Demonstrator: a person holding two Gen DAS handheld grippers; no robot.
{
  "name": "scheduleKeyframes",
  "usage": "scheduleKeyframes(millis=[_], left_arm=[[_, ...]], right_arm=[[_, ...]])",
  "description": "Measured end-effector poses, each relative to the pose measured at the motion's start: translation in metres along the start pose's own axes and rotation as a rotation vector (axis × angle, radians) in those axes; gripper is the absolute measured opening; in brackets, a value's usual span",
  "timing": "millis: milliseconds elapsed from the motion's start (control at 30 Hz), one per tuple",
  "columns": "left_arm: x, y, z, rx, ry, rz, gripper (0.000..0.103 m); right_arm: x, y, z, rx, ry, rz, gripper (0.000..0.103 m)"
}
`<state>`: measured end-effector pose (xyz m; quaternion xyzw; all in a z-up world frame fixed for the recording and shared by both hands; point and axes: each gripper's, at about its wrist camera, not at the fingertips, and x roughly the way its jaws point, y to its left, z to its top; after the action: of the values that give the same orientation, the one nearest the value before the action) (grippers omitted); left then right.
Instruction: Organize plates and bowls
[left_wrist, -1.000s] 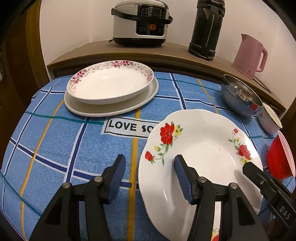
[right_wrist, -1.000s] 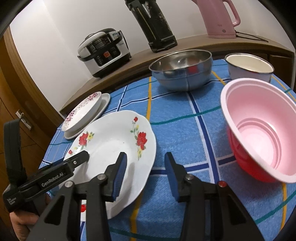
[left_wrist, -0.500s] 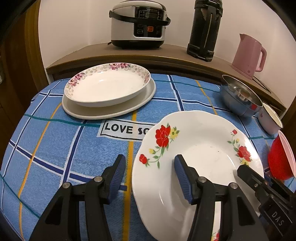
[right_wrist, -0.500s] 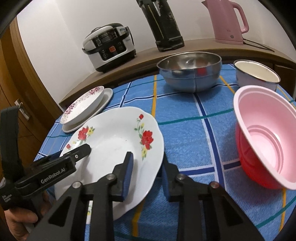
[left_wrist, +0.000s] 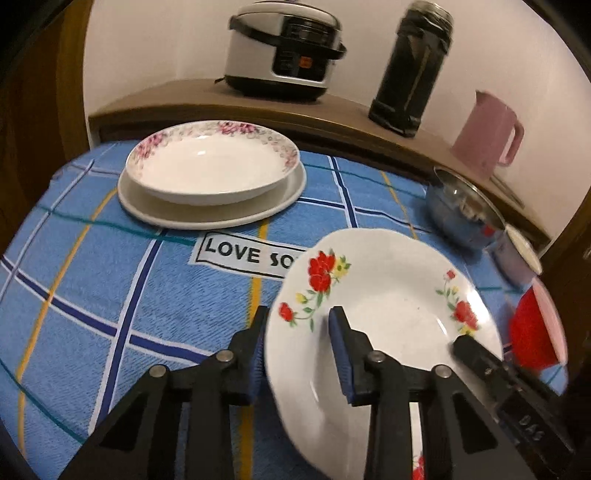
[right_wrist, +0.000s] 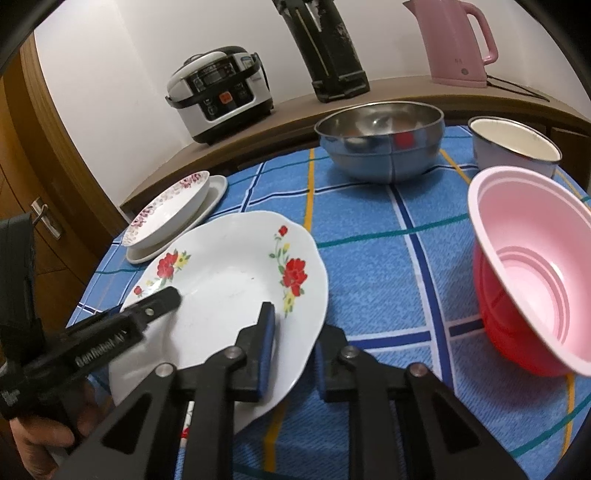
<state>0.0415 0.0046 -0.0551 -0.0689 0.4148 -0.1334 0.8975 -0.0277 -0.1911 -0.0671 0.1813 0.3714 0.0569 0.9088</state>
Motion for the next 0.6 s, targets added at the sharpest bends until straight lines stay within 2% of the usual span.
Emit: scheduleKeyframes(millis=[300, 367, 600], left_arm=[[-0.0026, 0.0024, -0.0038, 0.028, 0.004, -0.03, 0.035], [-0.0019, 0.0028, -0.0038, 0.021, 0.009, -0.049, 0.027], [-0.0021, 0.0029, -0.0047, -0.002, 0.008, -0.05, 0.027]], right_arm=[[-0.0004, -0.0009, -0.0001, 0.0, -0.001, 0.004, 0.019], [-0.0006, -0.0009, -0.0001, 0.0, -0.001, 0.005, 0.019], [-0.0019, -0.0007, -0.0001, -0.001, -0.004, 0.005, 0.018]])
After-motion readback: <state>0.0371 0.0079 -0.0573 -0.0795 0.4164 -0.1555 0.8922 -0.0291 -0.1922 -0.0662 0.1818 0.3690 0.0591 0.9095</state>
